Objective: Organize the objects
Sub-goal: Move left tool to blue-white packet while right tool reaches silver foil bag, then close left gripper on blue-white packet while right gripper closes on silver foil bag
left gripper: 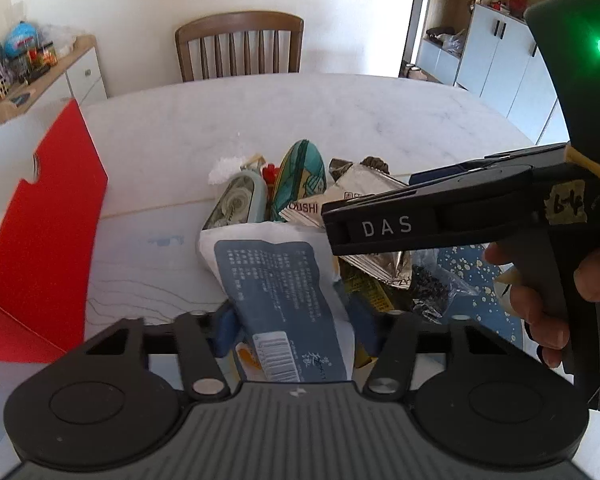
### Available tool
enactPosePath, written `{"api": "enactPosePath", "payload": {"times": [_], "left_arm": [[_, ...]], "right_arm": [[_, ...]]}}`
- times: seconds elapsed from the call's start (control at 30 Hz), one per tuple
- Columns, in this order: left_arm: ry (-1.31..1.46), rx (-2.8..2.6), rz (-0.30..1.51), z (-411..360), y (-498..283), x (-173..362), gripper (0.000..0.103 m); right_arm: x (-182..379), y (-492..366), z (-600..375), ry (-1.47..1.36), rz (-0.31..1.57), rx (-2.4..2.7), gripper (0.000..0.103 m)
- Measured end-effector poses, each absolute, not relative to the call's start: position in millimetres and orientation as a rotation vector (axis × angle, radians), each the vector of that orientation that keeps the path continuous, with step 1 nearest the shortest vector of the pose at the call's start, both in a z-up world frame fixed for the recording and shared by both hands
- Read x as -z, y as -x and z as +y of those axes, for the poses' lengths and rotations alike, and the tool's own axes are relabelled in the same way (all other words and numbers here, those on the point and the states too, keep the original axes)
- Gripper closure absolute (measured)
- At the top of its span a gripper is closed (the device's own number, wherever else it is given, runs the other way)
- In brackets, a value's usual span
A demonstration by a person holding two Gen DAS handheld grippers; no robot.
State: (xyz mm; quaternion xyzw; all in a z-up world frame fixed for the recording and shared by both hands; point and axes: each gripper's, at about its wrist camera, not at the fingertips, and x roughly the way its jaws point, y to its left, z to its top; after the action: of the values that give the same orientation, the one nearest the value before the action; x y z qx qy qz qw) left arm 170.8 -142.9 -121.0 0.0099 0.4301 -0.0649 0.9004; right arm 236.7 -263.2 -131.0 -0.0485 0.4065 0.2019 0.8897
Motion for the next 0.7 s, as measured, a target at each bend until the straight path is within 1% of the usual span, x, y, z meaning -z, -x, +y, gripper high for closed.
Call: {"api": "enactPosePath", "payload": {"times": [0.03,0.1,0.13,0.27,0.33,0.37,0.43,0.6,0.7], "left_arm": [[-0.016,0.134,0.892,-142,-171,122,0.057],[-0.016,0.131,0.894,-141,-172,122,0.062],[-0.015,0.126,0.896,-141,-172,122,0.064],[-0.014,0.12,0.899,-139,-173,121,0.069],[-0.018,0.113,0.898,-140,-173,120,0.07],[-0.02,0.109,0.898,-140,-173,119,0.07],[-0.02,0.109,0.898,-139,-172,118,0.072],[-0.017,0.103,0.886,-138,-167,114,0.073],[-0.005,0.099,0.875,-132,-162,109,0.073]], "right_arm": [[132,-237,-262,0.105,0.846,-0.426,0.023],[132,-237,-260,0.112,0.844,-0.431,0.023],[132,-237,-260,0.117,0.843,-0.433,0.025],[130,-236,-259,0.124,0.839,-0.437,0.031],[128,-235,-259,0.133,0.83,-0.433,0.04],[126,-234,-259,0.136,0.823,-0.433,0.042],[123,-233,-261,0.137,0.814,-0.438,0.051],[118,-227,-262,0.15,0.791,-0.45,0.063],[114,-221,-262,0.154,0.783,-0.451,0.067]]}}
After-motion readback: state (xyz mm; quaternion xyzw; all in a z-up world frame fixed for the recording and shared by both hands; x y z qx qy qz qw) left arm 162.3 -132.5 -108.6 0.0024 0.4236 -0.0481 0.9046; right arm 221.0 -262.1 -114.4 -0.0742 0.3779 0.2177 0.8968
